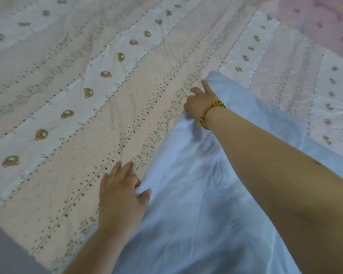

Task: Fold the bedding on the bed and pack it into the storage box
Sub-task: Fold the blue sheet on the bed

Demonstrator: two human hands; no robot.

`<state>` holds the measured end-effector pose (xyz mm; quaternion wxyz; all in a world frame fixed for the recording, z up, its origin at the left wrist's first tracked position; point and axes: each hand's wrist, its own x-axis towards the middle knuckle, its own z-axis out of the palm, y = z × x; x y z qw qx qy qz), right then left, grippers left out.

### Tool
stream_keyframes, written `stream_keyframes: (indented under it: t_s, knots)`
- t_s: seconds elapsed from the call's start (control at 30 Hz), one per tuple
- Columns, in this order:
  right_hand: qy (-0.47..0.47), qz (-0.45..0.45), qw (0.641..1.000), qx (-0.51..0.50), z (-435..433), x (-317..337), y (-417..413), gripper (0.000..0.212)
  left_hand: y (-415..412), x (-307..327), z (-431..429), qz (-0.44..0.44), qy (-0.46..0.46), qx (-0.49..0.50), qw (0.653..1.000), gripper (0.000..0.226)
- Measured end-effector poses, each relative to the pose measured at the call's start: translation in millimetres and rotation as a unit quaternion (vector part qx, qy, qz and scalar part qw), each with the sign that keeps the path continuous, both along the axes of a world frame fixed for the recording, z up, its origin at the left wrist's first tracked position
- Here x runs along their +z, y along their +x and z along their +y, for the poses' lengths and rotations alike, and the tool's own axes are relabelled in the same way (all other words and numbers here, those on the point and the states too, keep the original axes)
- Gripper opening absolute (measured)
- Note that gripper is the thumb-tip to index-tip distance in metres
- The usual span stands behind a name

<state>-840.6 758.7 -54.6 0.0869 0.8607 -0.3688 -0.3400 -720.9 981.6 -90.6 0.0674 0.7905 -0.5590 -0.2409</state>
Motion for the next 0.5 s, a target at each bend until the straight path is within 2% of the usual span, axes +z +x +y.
stream_keyframes:
  t_s: [0.03, 0.1, 0.27, 0.33, 0.4, 0.5]
  knots:
    - [-0.017, -0.018, 1.000, 0.005, 1.1, 1.2, -5.4, 0.033, -0.4, 6.8, -0.4, 0.016, -0.006, -0.012, 1.000, 0.016]
    - [-0.063, -0.063, 0.996, 0.020, 4.0, 4.5, -23.5, 0.029, -7.4, 25.9, -0.9, 0.051, -0.019, -0.038, 0.998, 0.026]
    - [-0.106, -0.161, 0.981, 0.014, 20.1, 32.7, -81.0, 0.025, -55.2, 77.9, 10.9, 0.122, -0.041, -0.118, 0.985, 0.027]
    - [-0.104, -0.205, 0.973, -0.021, 33.6, 47.4, -116.3, 0.027, -84.7, 95.3, 21.6, 0.122, -0.037, -0.172, 0.977, 0.019]
    - [-0.114, -0.230, 0.964, -0.063, 53.6, 65.7, -176.1, 0.027, -132.2, 109.8, 36.6, 0.121, -0.052, -0.211, 0.969, 0.021]
    - [-0.166, -0.318, 0.932, -0.040, 85.3, 74.7, -255.9, 0.022, -200.2, 116.6, 63.9, 0.086, -0.075, -0.196, 0.974, 0.013]
